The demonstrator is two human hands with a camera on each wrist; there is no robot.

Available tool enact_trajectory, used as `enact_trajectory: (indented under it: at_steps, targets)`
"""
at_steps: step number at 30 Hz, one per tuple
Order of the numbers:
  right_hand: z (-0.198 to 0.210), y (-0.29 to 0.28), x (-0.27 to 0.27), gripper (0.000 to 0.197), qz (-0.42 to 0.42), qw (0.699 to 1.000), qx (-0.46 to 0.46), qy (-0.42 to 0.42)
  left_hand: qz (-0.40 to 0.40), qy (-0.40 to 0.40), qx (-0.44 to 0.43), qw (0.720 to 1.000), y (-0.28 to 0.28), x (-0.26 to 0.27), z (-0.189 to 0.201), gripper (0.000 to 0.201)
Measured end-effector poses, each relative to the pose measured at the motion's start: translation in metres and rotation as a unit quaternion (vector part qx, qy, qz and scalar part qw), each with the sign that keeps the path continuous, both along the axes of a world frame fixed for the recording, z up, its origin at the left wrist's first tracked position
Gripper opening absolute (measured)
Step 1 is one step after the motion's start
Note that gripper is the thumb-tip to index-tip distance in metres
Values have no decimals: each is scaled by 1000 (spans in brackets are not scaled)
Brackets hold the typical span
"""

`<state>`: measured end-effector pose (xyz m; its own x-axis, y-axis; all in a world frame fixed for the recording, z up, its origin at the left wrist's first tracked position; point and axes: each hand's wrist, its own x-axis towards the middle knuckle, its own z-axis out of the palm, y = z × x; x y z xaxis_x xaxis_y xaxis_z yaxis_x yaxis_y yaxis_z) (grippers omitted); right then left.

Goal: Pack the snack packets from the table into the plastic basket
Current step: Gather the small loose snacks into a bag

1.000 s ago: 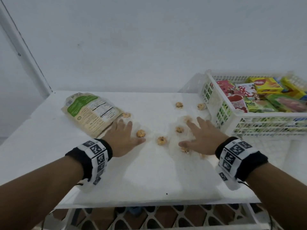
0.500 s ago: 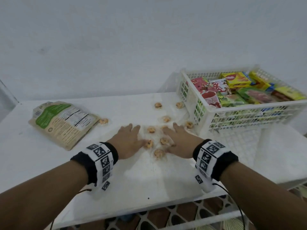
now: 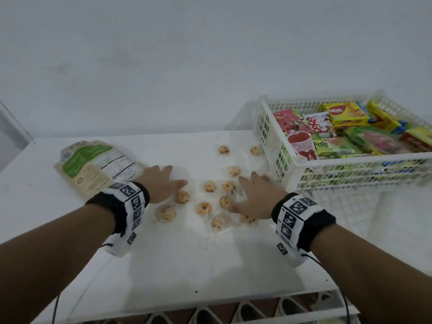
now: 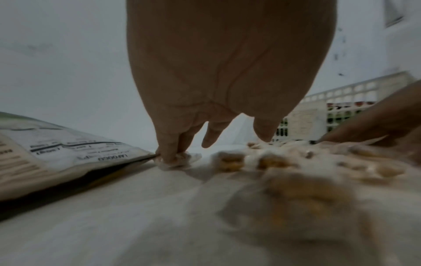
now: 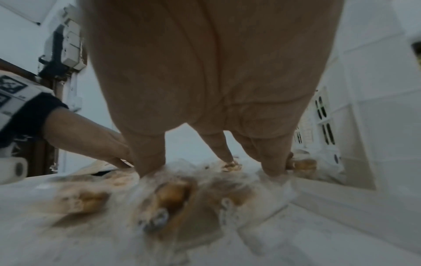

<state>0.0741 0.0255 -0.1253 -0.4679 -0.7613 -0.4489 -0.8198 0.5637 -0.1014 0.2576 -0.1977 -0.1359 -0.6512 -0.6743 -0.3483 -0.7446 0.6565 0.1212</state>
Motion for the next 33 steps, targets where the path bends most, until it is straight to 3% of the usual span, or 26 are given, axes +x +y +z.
enact_trajectory:
  at_steps: [3, 5, 8, 10, 17, 20, 23, 28, 33]
  targets:
    - [4, 2, -2, 100, 8, 1000, -2, 1, -46, 38, 30, 998, 23, -16, 7, 88]
    - [8, 4, -5, 100, 3, 1000, -17, 5, -85, 42, -4, 995, 33, -29, 13, 86]
    - [14, 5, -11, 98, -22, 999, -23, 14, -111, -12, -50, 992, 38, -44, 18, 73]
    - [15, 6, -14, 94, -24, 999, -14, 15, -99, -36, -27, 994, 37, -49, 20, 61]
    - [14, 3, -18, 83, 40, 998, -46, -34, -68, 111, 22, 991, 20, -40, 26, 37]
    - [14, 0, -23, 64, 22, 999, -45, -7, -99, 124, 24, 987, 19, -43, 30, 31]
    - [14, -4, -27, 33, 4, 997, -31, 67, -144, 119, 16, 982, 16, -61, 34, 33]
    - [23, -13, -22, 38, -29, 994, 14, 103, -227, 68, -2, 971, 11, -107, 31, 48]
    - [28, -21, -22, 27, -92, 991, -46, 91, -286, 25, -11, 958, 0, -139, 22, 57]
